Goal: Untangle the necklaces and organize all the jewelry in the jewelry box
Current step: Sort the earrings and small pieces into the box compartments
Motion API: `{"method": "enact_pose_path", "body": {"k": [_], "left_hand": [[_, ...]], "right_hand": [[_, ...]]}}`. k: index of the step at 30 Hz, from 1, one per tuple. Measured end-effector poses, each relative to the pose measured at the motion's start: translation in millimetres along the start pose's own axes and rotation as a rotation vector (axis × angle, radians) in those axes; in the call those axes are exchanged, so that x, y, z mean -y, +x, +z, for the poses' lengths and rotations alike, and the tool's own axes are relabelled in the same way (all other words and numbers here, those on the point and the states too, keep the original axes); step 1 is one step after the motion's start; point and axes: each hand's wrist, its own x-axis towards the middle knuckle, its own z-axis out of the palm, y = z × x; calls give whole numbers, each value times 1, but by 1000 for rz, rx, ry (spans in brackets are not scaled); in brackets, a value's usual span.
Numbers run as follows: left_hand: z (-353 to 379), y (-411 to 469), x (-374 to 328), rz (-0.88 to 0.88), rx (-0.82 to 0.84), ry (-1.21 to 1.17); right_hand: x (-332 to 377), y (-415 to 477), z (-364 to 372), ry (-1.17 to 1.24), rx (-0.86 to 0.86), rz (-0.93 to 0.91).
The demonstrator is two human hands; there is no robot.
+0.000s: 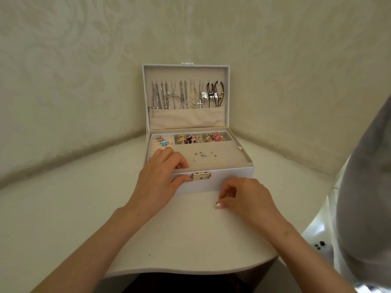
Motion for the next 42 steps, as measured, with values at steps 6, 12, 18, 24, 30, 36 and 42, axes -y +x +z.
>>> {"method": "enact_pose_path", "body": {"k": [6,12,18,24,30,36,42], "left_hand": [[1,0,1,-4,-8,10],[4,1,-2,-5,-25,4],[1,5,-5,-75,-3,-34],[4,6,-3,-58,-17,-119],[-3,-5,-9,-28,-7,-157],[-24,-30,-21,-50,27,-207],[-38,-48,-37,-56,106,-169]], "right_hand": [[-4,-2,8,80,-70,-48],[6,8,-15,394,-249,-163],[17,82,-45,253,-286,-65],[10,97,-44,269,-209,-63],[0,86,-43,260,-229,-92],[3,67,-43,248,-161,-125],[7,47,-48,333,-76,-169]]}}
